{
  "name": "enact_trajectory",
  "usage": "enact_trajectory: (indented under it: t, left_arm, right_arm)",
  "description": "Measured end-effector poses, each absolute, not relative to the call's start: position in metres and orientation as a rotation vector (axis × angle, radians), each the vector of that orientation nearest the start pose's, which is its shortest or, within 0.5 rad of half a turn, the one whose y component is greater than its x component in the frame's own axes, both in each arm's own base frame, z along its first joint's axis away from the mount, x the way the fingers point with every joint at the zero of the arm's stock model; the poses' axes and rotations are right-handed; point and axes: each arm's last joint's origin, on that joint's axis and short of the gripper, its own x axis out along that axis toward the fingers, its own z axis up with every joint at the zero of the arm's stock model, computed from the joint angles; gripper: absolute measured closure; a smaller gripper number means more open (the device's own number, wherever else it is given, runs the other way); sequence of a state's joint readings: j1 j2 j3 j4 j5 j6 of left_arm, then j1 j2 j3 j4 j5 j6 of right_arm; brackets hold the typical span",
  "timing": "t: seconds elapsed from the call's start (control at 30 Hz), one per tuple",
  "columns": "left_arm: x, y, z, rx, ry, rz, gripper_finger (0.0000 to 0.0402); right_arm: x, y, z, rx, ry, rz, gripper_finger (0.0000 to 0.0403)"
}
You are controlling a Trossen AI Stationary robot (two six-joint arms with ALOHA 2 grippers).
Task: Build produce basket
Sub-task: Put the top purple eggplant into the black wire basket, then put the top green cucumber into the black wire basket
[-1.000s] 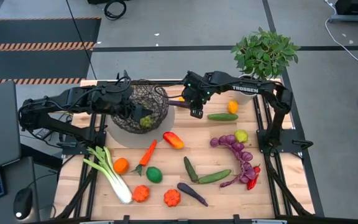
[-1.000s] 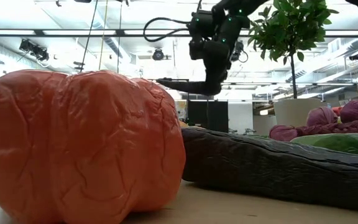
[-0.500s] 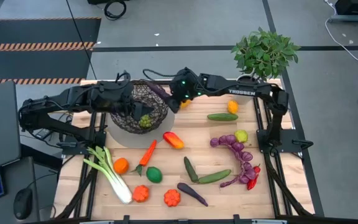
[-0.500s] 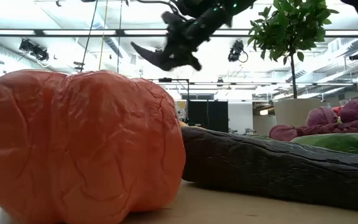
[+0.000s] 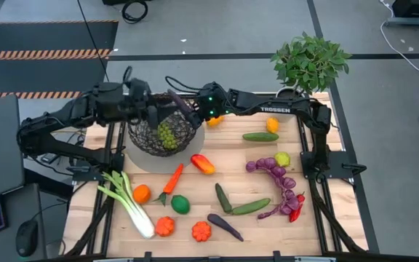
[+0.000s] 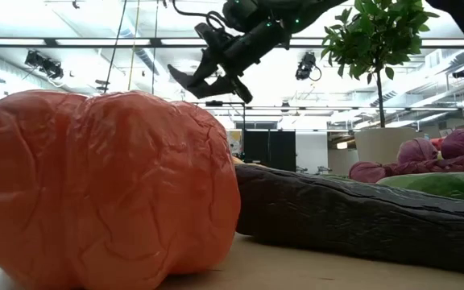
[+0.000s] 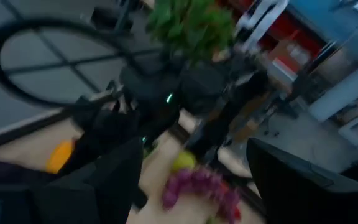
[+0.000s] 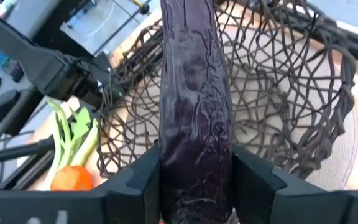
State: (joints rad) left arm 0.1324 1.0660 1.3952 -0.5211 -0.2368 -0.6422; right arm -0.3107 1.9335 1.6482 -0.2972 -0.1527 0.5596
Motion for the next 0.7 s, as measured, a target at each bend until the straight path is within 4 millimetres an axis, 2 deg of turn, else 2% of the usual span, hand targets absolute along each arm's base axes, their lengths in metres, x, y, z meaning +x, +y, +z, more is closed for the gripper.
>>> enact_trajectory:
  t: [0.17, 0.37, 0.57, 0.7]
  left_arm:
    - [0.198, 0.040, 0.464, -0.612, -0.081, 0.478, 0.0109]
    - [0.194, 0.041, 0.467, -0.583, -0.105, 0.484, 0.0109]
    - [0.194, 0.039, 0.464, -0.609, -0.076, 0.485, 0.0109]
    - [0.189, 0.036, 0.450, -0.633, 0.063, 0.527, 0.0109]
  right_arm:
    - [0.428, -0.135, 0.290, 0.641, 0.464, -0.319, 0.0206]
    - [0.427, -0.136, 0.291, 0.617, 0.460, -0.317, 0.0145]
    - [0.424, -0.142, 0.288, 0.609, 0.493, -0.334, 0.0098]
    - [0.410, -0.154, 0.281, 0.591, 0.606, -0.368, 0.0088]
